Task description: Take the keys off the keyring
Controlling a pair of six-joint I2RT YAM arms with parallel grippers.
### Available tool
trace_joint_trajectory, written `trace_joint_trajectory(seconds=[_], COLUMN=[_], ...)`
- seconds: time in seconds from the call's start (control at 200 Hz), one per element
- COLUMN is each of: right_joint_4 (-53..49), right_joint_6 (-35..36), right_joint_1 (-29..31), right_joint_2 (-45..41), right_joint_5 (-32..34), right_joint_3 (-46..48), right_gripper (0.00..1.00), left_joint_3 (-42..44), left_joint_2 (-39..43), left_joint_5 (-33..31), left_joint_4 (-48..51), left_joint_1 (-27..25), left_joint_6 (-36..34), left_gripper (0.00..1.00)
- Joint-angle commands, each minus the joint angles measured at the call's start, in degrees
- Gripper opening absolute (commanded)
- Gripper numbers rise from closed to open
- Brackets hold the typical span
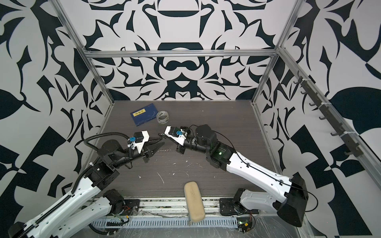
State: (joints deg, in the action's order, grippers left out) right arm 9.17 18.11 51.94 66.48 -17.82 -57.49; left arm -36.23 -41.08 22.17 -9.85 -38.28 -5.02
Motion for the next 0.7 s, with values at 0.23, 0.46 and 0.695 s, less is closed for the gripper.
trace_joint_trajectory(seconds=[0.23,0.46,0.695], right_joint_4=[8.52,16.53,20.57], right_joint_6=[5.35,6.84,5.20], right_joint_1=[0.04,-1.67,-5.11], right_joint_2=[-1.53,-1.64,-2.23], right_joint_5=[-4.36,-9.58,-15.25], right_joint_3=[0.06,3.03,4.21], right_gripper=[0.00,0.00,0.00], left_joint_3=[-3.62,-5.55,-11.94], left_joint_2=[2.73,1.98,3.11], left_joint_5=[6.28,6.51,3.61], left_joint_4=[9.91,16.42,26.37], left_joint_1=[-0.21,-0.21,-0.21], left_joint_6=[-6.51,-8.80,-15.73], left_gripper=[0.41,0.39,0.39])
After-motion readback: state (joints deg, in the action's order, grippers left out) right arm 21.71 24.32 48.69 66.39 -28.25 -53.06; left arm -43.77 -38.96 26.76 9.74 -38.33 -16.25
